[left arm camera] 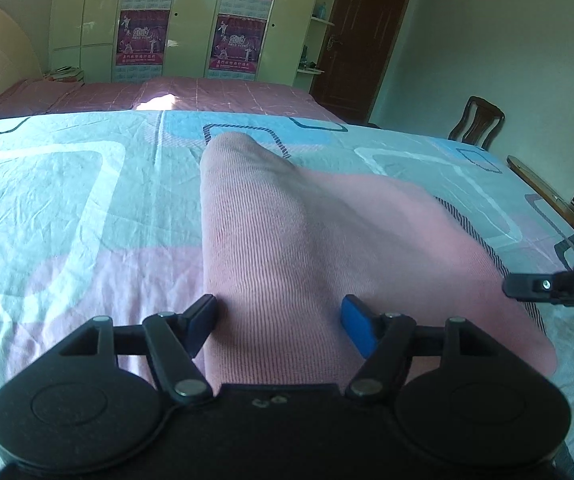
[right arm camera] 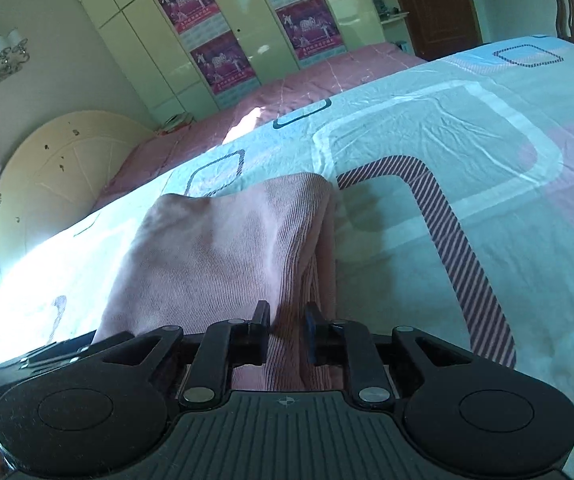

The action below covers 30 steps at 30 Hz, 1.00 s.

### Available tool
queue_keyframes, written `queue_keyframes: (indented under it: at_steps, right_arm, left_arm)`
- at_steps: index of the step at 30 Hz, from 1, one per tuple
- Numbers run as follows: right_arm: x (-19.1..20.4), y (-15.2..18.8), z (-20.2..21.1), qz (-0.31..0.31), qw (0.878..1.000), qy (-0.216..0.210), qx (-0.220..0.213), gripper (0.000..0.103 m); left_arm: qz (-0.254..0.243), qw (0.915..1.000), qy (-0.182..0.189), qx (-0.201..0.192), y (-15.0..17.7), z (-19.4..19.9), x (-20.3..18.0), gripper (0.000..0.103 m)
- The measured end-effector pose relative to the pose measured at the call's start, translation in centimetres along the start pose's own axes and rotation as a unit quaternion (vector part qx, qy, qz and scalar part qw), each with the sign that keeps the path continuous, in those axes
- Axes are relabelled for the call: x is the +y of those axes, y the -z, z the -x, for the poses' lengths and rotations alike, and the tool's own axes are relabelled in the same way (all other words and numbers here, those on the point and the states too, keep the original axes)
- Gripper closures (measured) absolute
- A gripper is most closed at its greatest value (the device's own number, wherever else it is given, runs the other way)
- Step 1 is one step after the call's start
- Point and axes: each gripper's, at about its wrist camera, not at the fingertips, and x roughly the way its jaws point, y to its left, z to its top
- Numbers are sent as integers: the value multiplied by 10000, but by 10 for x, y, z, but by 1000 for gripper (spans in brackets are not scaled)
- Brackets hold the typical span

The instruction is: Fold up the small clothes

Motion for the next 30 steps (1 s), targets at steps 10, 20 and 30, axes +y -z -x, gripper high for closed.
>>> queue_keyframes:
  at_steps: [10,20,30]
  right_arm:
    - [8,47,15,202,9986,343,342,81]
    - [4,44,10,481,9948,858,244,84]
    - [26,-8,6,401,9979,472,-181,44]
  left_arm:
    - [171,9998,-58,104,0,1,2,31]
    - [463,9981,-253,325,-8,-3,-2,26]
    - [447,9984,-259,229,-34,1,-1,28]
